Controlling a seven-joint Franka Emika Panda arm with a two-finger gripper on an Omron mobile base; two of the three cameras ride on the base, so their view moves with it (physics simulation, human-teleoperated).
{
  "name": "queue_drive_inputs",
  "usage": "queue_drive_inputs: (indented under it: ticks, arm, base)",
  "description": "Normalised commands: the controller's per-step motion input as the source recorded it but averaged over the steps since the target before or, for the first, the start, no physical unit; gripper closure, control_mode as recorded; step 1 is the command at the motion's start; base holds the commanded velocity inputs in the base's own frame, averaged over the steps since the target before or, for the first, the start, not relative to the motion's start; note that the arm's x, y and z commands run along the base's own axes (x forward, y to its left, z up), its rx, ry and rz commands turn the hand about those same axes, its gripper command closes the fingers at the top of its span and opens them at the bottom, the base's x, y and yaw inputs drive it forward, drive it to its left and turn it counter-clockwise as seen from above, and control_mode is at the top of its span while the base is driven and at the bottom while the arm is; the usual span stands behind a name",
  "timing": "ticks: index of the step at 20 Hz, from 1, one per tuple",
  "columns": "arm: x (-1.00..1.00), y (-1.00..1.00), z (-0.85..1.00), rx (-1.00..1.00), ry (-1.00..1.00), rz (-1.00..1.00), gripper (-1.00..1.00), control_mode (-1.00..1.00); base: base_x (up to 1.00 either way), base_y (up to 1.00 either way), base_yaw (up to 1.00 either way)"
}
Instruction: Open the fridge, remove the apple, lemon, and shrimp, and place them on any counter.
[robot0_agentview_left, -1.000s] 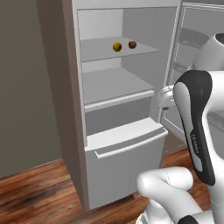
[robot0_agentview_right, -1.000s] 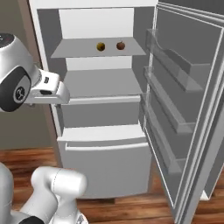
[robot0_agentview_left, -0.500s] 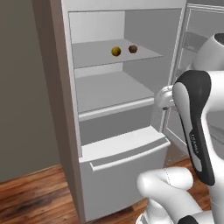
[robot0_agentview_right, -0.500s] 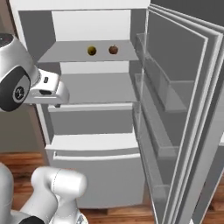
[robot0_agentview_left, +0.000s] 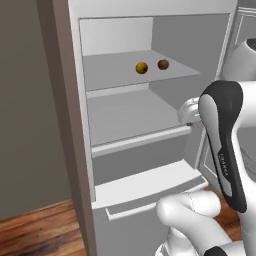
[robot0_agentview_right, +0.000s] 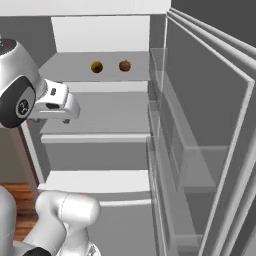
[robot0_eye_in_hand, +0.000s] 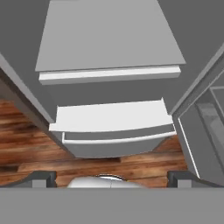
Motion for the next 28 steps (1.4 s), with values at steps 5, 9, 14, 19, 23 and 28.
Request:
queue_drive_inputs:
  ticks: [5,9,14,19,23,28]
  arm:
    - [0.0,0.0,0.0,0.0,0.0,0.0,-1.0,1.0]
    - [0.0,0.0,0.0,0.0,0.0,0.0,-1.0,1.0]
    - [0.0,0.0,0.0,0.0,0.0,0.0,-1.0,1.0]
    - [0.0,-0.08,0.06,0.0,-0.03,0.0,-1.0,-1.0]
    - [0.03,-0.26,0.32,0.0,-0.17,0.0,-1.0,-1.0]
    - [0.29,-0.02,0.18,0.0,-0.19,0.0,-1.0,-1.0]
  base:
    - [0.55,-0.04,0.1]
    - [0.39,-0.06,0.1]
    - [0.34,-0.19,0.05]
    - [0.0,-0.29,0.0]
    - [0.0,0.0,0.0]
    - [0.0,0.0,0.0]
